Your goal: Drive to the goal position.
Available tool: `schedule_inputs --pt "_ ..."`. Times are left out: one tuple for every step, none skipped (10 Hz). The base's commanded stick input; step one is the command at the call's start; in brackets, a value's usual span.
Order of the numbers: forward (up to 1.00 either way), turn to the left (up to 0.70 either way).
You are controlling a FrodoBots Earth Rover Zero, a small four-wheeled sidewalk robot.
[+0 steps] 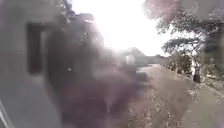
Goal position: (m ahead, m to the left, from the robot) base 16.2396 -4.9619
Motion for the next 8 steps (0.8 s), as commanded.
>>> schedule_inputs --pt "1.00 0.00" --pt "1.00 0.00" --pt "1.00 0.00" --pt "1.00 0.00" --pt "1.00 0.00" --pt "1.00 0.00" --pt "1.00 0.00" --pt "1.00 0.00"
